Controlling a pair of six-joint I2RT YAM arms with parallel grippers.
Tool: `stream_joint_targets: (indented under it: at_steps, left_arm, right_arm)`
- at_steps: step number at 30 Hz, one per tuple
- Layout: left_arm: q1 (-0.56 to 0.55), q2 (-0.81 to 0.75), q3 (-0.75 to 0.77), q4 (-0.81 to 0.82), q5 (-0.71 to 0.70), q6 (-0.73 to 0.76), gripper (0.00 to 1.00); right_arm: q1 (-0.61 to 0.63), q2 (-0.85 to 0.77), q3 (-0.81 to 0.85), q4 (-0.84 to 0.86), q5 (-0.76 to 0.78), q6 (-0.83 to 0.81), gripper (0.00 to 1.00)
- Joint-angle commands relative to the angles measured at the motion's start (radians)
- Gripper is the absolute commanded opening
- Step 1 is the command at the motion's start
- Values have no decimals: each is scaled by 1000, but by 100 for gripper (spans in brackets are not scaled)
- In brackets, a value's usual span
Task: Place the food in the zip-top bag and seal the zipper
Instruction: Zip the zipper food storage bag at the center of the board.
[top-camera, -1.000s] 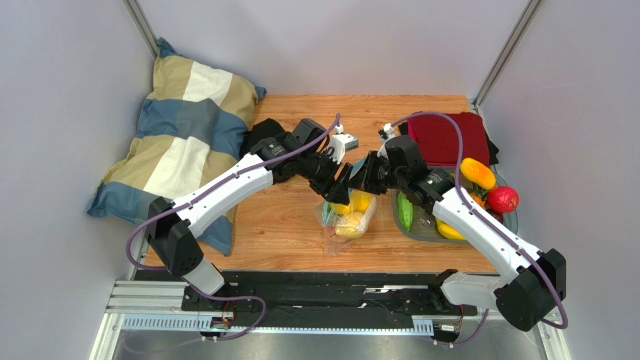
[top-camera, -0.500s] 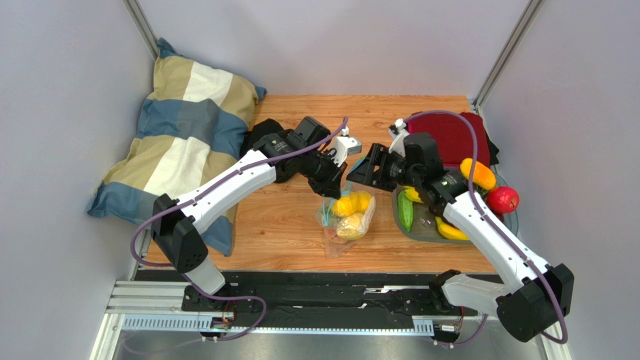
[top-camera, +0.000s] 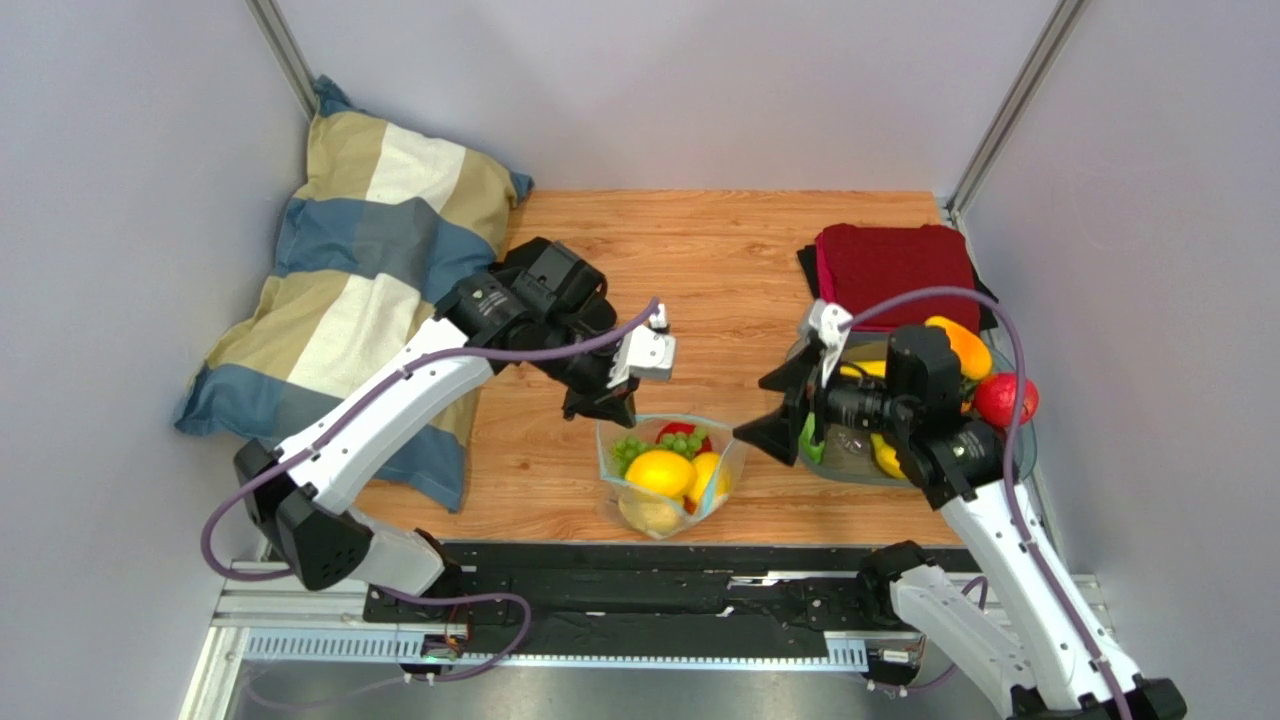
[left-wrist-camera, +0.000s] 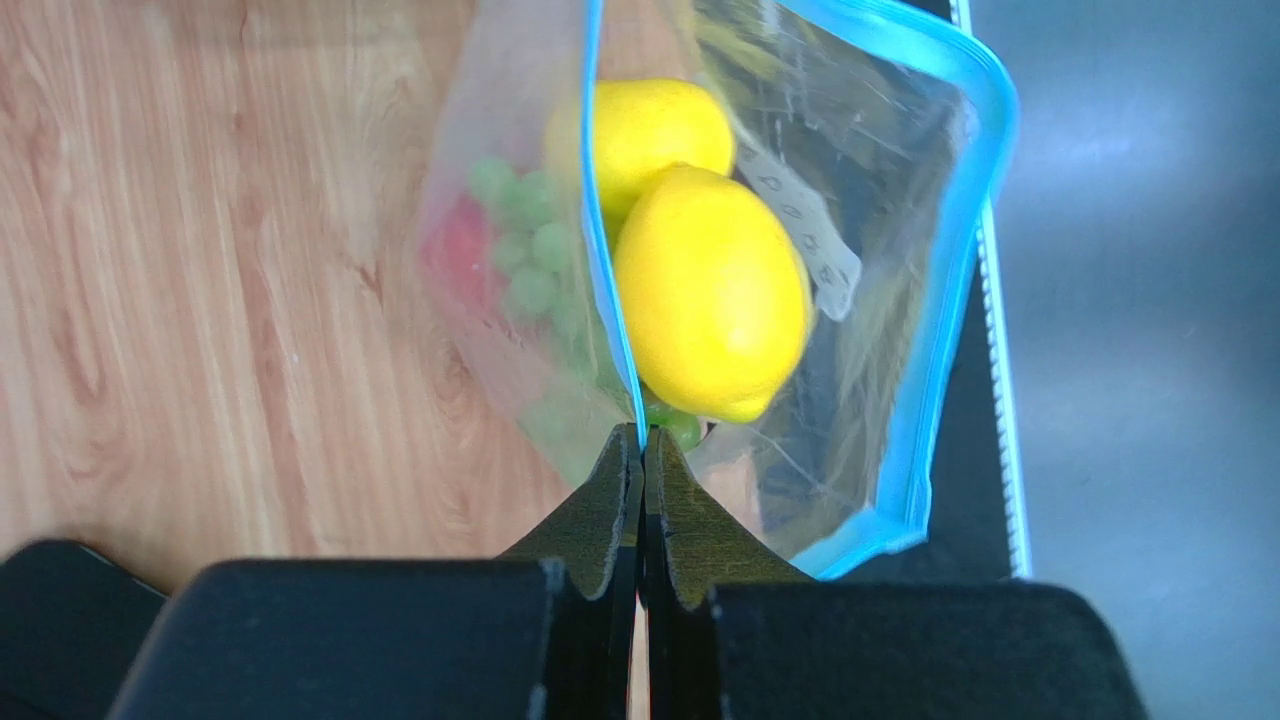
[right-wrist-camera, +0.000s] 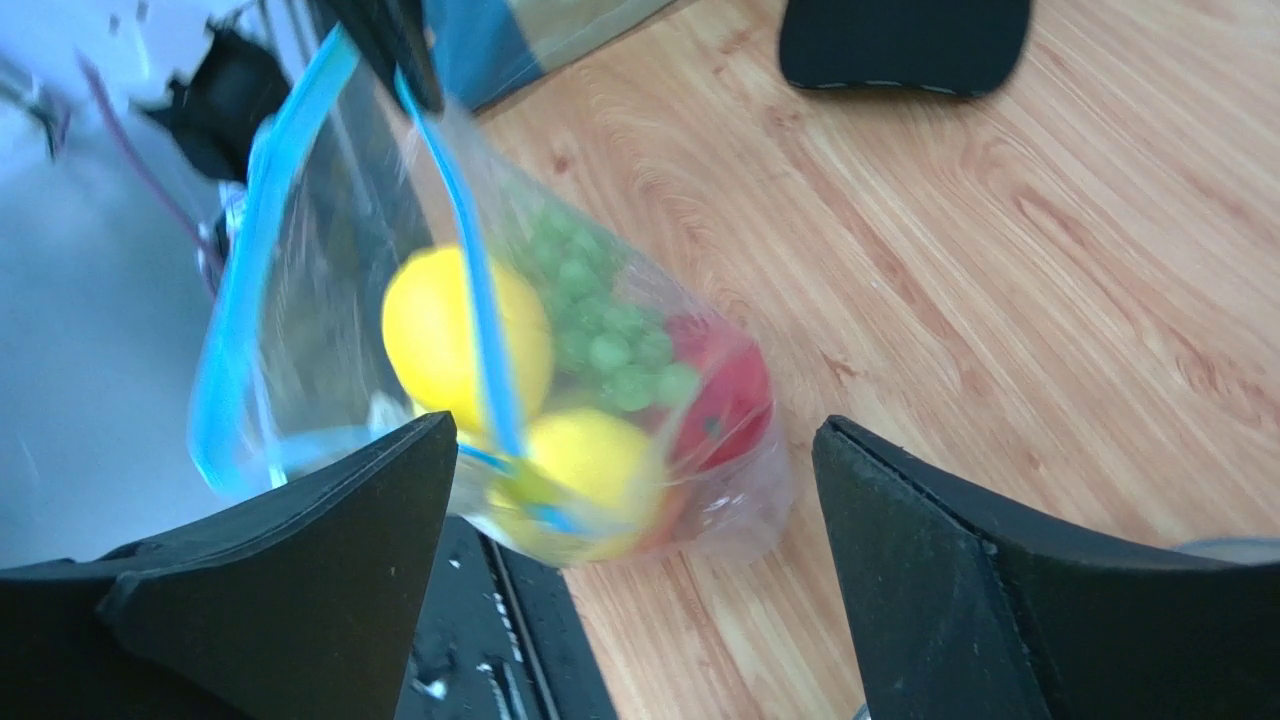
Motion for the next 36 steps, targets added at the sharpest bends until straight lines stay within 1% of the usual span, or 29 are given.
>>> stream_joint_targets:
  at_steps: [1,3,6,11,12,15,18,19,21,22,25,27,28,29,30,31,33,34,35,36]
  left_arm:
    - [29,-82,-78,-49,81,312,0]
    - [30,-108,-125,-14,80,324,0]
    - [30,-100,-138,3,77,352,0]
    - [37,-25,-69,-21,100,366,0]
    - [37,-16,-60,-26,106,370,0]
    - [38,-4,-47,-21,129,375,0]
    - [38,-11,-60,-9,134,383,0]
    - [38,-14,-63,-6,132,383,0]
    - [38,-25,-70,0,126,384,0]
    - [38,-30,-73,5,126,381,0]
    - [38,-39,-81,9,124,378,0]
    - [38,-42,-89,14,124,377,0]
    - [38,-45,-90,19,126,375,0]
    - [40,-50,-93,28,123,354,0]
    - [38,-56,-98,48,118,323,2]
    - [40,-62,-99,102,115,291,11]
    - [38,-88,-99,162,123,197,26]
    - [37,-112,-101,260,123,142,37]
    - [37,-123,-104,319,121,80,42]
    - [32,-131,-106,374,121,-33,45]
  right_arm:
    - [-2,-105,-124,96,-148,-273,93]
    - [-2,-132,-178,90,-149,-393,93]
    - [-2,-168,-206,18,-183,-545,93]
    - [21,-192,-197,-11,-229,-587,89]
    - [31,-191,-195,0,-219,-574,88]
    - [68,-171,-200,96,-199,-512,79]
    - [78,-125,-198,103,-197,-493,58]
    - [81,-116,-197,98,-194,-492,49]
    - [81,-97,-189,80,-192,-499,42]
    - [81,-96,-188,78,-192,-499,33]
    - [79,-100,-188,81,-183,-493,18]
    - [81,-106,-189,83,-171,-481,11]
    - [81,-114,-189,84,-168,-478,1]
    - [79,-119,-189,84,-165,-473,0]
    - [81,-123,-192,84,-159,-473,0]
    - [81,-134,-195,87,-156,-472,0]
    - [81,-142,-198,99,-151,-459,0]
    - [81,-145,-197,101,-155,-455,0]
    - [81,-146,-197,106,-157,-452,0]
    - [81,-145,-195,116,-157,-446,0]
